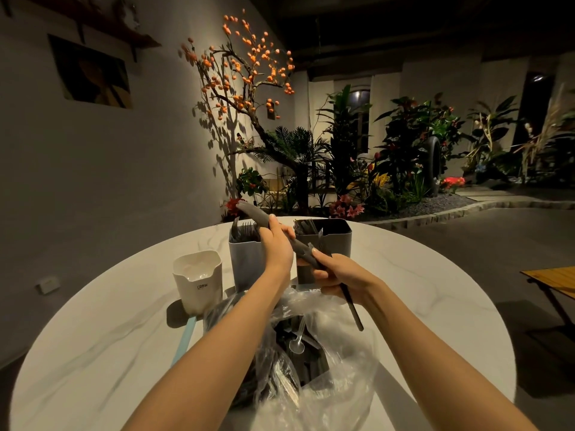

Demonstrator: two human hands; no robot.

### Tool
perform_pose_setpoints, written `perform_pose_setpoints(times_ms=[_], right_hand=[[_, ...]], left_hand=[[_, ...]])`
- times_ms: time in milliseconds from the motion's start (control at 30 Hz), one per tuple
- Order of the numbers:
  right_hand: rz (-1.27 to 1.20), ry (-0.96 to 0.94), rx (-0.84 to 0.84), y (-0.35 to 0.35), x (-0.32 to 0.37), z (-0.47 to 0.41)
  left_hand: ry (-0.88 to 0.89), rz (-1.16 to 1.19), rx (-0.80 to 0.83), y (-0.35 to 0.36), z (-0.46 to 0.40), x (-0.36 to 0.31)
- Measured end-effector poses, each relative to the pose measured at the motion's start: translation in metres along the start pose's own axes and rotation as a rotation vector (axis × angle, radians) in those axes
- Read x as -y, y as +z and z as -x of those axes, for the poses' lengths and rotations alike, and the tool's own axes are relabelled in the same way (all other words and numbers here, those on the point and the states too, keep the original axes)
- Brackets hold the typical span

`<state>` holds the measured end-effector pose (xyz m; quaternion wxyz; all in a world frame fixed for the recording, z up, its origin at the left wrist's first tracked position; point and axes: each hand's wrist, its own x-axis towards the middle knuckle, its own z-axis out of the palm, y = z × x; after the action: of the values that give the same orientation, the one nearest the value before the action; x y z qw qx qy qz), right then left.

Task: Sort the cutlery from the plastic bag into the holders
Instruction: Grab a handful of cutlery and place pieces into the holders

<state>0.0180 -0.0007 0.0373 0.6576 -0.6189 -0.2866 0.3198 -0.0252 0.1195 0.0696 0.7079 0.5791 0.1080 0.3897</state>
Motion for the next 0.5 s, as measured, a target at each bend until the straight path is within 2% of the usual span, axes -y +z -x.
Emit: perform_pose_setpoints(times_ms=[200,333,500], right_hand=[[-0.04,-0.038,-0.064,-0.012,0.004,-0.004],[-0.044,-0.035,-0.092,-0.02,0.009,-0.006],[-0.09,-0.024,-0.183,-0.024,0.019,-0.008]], left_hand=[[-0.023,-0.125,0.121,-0.003,-0.014,0.002],[-0.115,-0.034,0.207,-0.003,-0.016,-0.004],[-0.099,-0.068,0.172,0.004,-0.023,-0.01]])
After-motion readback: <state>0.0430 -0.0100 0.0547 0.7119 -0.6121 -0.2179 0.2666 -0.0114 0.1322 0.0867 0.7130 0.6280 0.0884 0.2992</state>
